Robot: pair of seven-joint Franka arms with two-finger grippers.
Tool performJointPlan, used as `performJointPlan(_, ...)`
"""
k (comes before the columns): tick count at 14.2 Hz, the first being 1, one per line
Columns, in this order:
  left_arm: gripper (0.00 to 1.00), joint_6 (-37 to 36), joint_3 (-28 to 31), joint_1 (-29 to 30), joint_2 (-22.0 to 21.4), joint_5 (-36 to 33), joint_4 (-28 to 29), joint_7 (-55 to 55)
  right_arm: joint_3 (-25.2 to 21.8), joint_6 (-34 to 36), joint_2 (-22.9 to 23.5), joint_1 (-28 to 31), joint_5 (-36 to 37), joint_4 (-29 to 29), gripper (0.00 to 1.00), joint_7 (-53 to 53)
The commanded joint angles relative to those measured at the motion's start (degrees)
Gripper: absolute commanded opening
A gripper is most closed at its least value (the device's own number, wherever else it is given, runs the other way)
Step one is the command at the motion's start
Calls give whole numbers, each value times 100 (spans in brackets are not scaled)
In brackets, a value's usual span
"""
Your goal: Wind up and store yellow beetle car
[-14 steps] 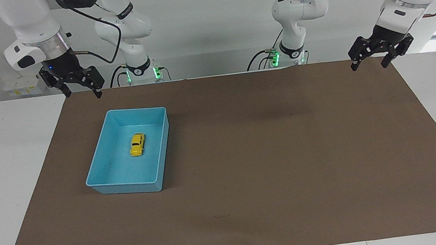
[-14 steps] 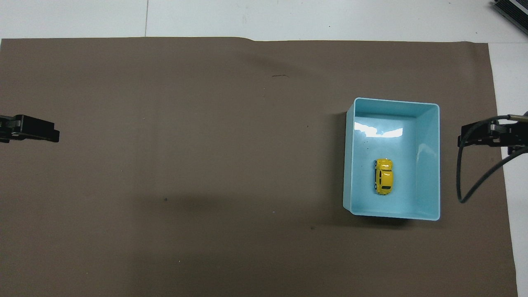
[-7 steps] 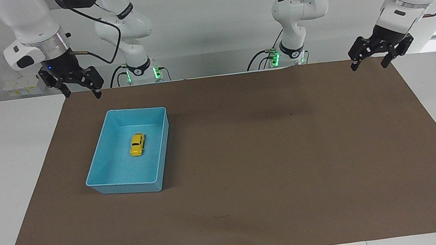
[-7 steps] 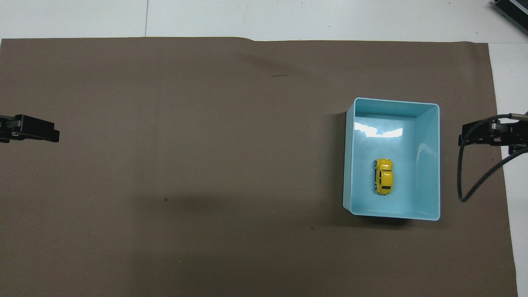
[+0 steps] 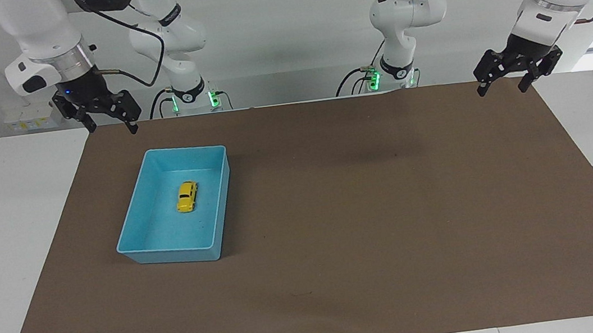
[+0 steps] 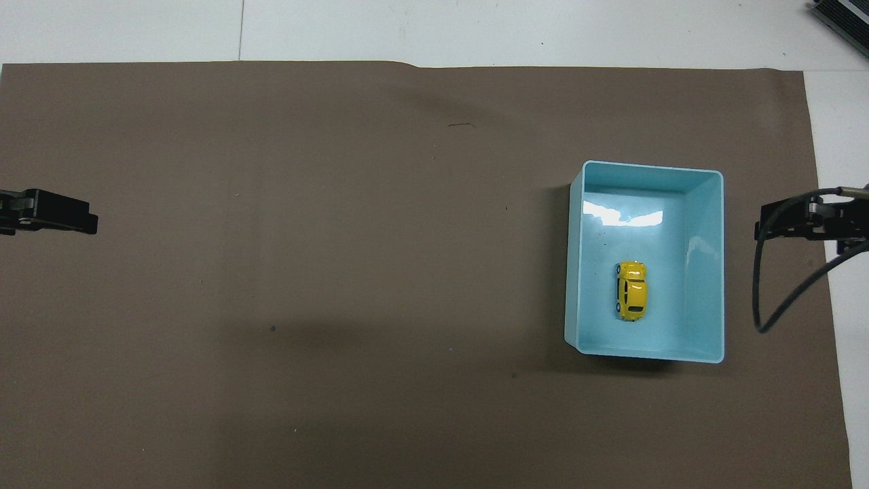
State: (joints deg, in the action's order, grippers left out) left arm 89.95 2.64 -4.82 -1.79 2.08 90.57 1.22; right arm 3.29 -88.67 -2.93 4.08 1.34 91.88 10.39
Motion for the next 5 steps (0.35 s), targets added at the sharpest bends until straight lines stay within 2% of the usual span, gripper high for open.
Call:
performJointPlan(1, 100, -118, -35, 60, -67, -49, -13, -43, 22, 42, 21, 40, -20, -39, 100, 112)
performJointPlan(5, 100, -118, -35, 60, -67, -49, -13, -43, 31, 86, 21, 32, -20, -39, 100, 95)
